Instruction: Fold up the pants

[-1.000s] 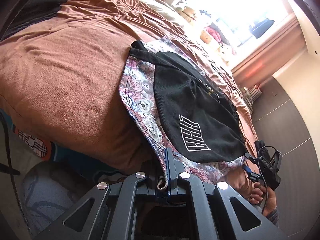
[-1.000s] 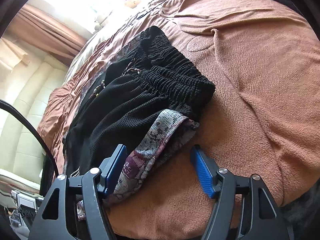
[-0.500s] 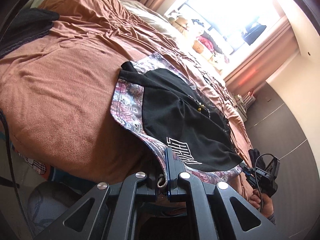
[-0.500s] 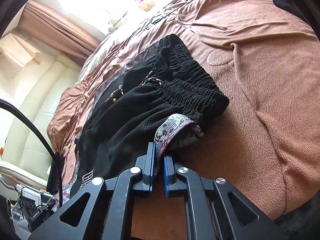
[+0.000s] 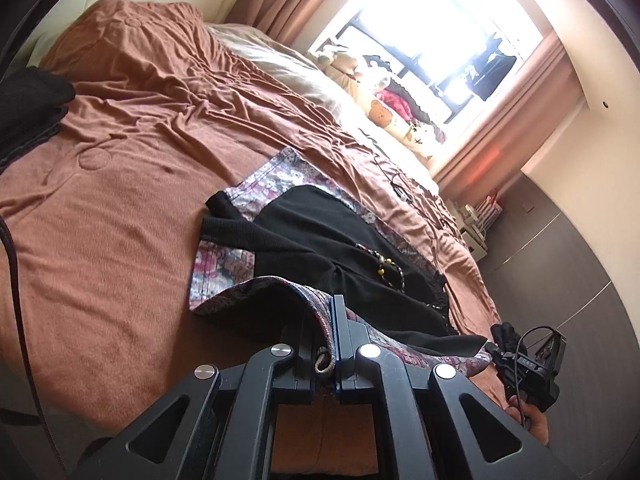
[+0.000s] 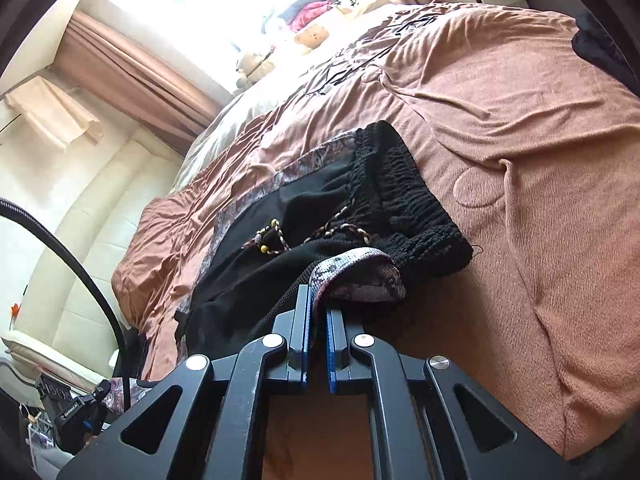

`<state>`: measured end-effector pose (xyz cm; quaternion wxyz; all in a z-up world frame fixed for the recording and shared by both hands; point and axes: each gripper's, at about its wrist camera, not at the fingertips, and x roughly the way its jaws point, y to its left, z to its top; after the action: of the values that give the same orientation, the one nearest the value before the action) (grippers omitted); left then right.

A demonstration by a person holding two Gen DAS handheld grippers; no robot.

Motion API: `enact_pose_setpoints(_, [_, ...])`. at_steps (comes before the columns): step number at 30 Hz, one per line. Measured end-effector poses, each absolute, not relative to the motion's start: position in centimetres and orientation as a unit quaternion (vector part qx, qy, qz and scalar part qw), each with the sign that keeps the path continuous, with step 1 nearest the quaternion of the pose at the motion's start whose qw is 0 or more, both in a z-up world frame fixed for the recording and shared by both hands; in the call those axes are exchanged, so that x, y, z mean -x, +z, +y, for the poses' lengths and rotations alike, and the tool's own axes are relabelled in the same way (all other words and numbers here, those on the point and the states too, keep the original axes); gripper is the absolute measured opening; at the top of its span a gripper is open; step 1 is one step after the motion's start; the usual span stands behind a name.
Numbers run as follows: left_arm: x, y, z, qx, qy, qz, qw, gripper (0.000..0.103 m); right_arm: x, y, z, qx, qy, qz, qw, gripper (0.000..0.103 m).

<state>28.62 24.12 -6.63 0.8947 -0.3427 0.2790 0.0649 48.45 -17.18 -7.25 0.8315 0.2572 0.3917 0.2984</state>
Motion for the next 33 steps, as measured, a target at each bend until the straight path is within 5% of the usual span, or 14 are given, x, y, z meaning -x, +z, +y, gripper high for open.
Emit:
enact_pose_setpoints(14, [-38.4,-5.5,28.6,0.342,0.073,0.278,0.895,0.006,-54.0,-5.5,-13.7,-0.266,0.295,0.382,0.835,0.003])
enact_pose_setpoints(33, [-50.3,-13.1,34.8,0.366,0.105,0.360,0.852,0.006,-63.9,-7.9,-6.8,-0.243,0.261,0.421,0.834,0.003])
